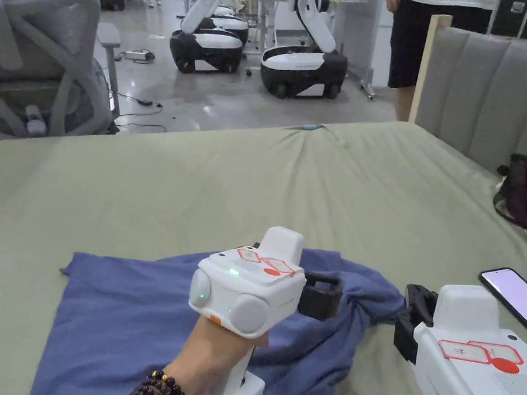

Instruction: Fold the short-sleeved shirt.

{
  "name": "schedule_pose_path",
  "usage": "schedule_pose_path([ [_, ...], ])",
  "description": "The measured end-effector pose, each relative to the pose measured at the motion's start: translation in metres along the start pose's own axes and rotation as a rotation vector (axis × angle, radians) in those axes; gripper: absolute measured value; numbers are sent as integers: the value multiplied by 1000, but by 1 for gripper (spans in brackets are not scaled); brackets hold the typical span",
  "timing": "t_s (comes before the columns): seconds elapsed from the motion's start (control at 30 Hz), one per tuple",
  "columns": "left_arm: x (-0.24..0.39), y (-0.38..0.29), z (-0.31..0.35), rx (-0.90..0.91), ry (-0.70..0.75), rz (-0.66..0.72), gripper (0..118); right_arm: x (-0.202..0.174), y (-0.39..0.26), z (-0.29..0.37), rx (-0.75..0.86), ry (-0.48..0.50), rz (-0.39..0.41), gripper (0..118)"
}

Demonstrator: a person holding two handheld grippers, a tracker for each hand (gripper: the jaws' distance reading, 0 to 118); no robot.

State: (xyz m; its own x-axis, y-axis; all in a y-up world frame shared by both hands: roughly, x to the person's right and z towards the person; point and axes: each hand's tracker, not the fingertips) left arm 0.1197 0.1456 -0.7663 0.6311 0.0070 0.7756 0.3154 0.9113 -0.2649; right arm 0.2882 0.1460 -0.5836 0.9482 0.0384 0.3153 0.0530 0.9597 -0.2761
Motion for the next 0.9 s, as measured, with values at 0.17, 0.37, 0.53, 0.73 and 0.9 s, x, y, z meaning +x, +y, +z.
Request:
schedule_pose_path([
  [0.17, -49, -40, 99, 73, 201, 68, 60, -34, 2, 0, 17, 67, 1, 5],
  [0.37, -98, -76, 168, 43, 391, 136, 0, -76, 5, -8, 14, 157, 29, 5],
  [0.53, -152, -51, 162, 21, 433, 203, 8, -91, 5, -10, 18, 193, 53, 5],
  [0.73, -253, -33, 75, -172, 467, 277, 108, -91, 4, -17, 8, 196, 63, 5],
  [0.9, -307, -45, 7, -327, 491, 327, 105, -82, -6, -41, -36, 179, 15, 5],
])
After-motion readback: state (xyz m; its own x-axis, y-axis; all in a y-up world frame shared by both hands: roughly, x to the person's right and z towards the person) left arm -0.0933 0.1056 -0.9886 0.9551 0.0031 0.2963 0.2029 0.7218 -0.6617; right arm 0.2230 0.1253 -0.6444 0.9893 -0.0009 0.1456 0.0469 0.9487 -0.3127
